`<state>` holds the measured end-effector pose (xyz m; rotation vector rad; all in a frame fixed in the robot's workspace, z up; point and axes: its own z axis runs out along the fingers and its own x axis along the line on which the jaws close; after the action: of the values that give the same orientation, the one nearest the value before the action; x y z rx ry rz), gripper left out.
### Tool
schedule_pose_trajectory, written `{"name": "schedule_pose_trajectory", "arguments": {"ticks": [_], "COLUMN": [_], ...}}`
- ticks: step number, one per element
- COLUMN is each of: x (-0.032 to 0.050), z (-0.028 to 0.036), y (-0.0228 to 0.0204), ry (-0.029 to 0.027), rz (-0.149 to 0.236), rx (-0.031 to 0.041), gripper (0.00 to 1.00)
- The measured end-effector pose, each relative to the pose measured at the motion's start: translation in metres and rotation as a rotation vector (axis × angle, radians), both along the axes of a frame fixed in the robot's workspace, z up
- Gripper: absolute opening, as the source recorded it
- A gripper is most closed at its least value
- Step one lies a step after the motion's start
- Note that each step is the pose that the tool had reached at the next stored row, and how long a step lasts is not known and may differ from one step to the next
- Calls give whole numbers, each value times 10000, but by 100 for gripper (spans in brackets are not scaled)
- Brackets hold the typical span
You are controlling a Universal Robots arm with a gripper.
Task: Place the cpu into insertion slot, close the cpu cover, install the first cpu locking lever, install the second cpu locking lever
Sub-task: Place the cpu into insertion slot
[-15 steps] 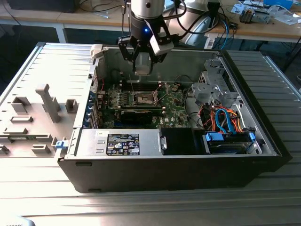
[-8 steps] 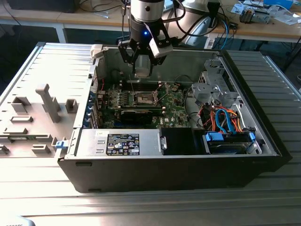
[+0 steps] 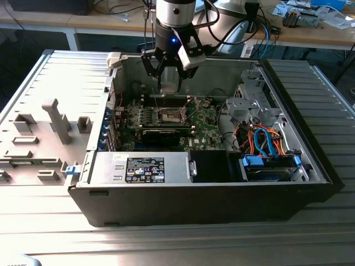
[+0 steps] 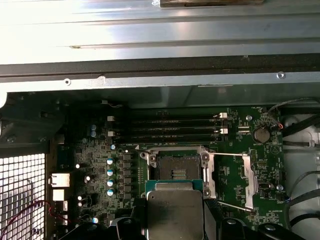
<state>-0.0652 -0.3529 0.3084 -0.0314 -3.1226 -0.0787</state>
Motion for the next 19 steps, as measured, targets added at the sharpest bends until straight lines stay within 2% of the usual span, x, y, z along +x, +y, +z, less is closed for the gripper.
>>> {"name": "schedule_pose_trajectory", "arguments": {"ticks": [11, 19], "x": [35, 35], "z": [-83, -86], "y": [0, 0], "ry": [0, 0], "rz": [21, 21], "rx": [-36, -37], "gripper": [55, 55]}}
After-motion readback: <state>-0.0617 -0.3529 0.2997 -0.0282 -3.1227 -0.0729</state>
